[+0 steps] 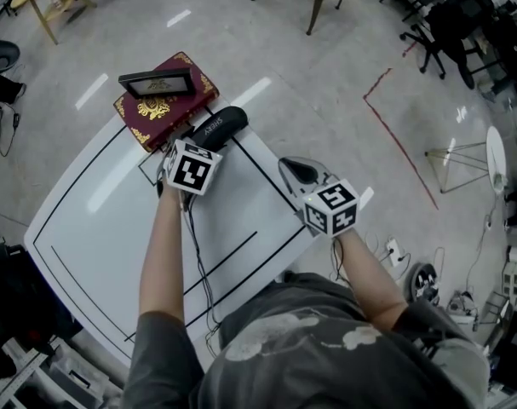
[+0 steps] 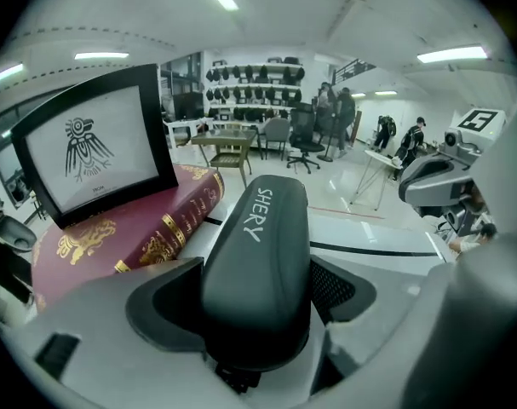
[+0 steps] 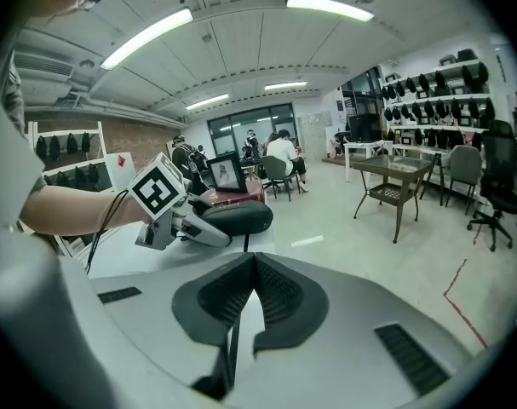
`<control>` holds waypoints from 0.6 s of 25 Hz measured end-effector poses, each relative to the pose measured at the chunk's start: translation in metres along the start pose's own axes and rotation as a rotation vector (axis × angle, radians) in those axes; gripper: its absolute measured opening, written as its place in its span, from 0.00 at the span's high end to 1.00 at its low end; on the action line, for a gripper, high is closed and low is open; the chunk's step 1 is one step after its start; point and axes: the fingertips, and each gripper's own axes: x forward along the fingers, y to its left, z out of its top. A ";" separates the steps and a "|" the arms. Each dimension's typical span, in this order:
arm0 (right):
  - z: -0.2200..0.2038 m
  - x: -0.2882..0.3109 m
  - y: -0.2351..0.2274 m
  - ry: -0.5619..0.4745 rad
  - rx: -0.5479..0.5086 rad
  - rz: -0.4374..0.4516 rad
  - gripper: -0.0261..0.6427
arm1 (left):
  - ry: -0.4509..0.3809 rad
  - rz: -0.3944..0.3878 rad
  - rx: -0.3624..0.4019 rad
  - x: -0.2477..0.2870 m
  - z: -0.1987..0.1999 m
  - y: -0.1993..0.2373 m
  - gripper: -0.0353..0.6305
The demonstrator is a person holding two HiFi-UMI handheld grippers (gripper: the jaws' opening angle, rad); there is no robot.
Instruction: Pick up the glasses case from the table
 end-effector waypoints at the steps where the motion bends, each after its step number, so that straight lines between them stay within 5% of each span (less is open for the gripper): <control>1: 0.000 0.000 0.000 -0.002 0.000 0.001 0.96 | -0.004 -0.004 -0.007 0.000 -0.001 0.000 0.39; 15: 0.016 -0.033 -0.001 -0.061 -0.014 0.022 0.96 | -0.070 -0.001 -0.057 -0.034 0.013 -0.030 0.42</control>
